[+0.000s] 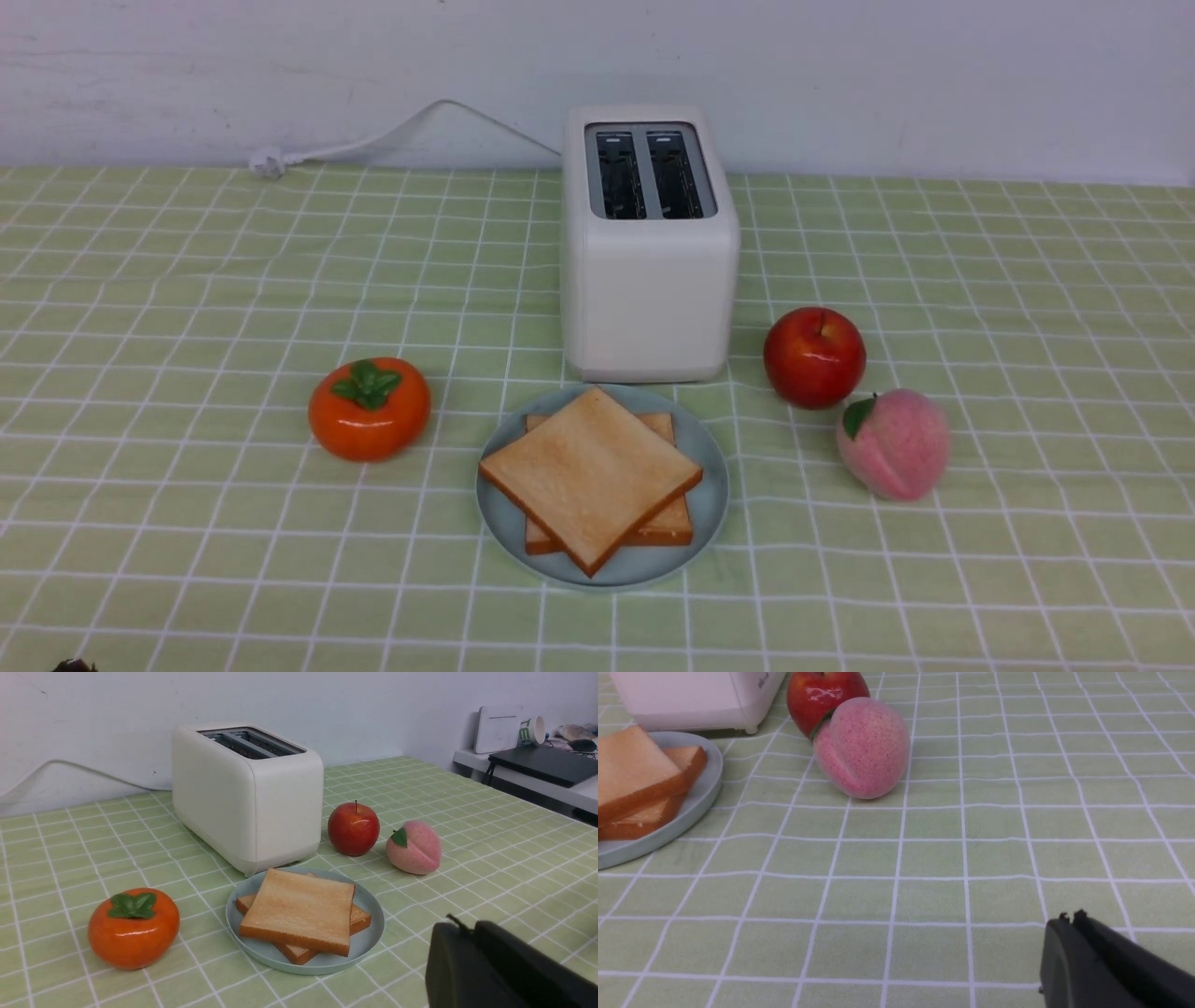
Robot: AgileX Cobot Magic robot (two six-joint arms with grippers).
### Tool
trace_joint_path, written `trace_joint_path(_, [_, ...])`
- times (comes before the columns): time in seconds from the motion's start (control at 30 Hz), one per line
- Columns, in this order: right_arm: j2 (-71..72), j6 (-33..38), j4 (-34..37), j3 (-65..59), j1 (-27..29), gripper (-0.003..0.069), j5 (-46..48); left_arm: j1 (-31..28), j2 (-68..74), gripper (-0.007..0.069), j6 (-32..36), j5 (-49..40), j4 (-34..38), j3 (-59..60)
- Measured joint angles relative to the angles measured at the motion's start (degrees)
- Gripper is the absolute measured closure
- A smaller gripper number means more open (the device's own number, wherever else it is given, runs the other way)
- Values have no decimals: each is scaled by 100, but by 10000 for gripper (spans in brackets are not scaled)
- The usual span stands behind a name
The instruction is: Take toasted bread from bread machine on green coffee tablecloth place on plate.
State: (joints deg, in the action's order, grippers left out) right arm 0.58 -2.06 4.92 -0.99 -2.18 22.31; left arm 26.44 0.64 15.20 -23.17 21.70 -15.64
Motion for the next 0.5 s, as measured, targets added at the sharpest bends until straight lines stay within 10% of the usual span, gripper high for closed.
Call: trace_joint_path(0.5, [6, 0, 0, 0, 0, 652, 4, -2041, -123, 638, -2045, 649, -1291, 1702])
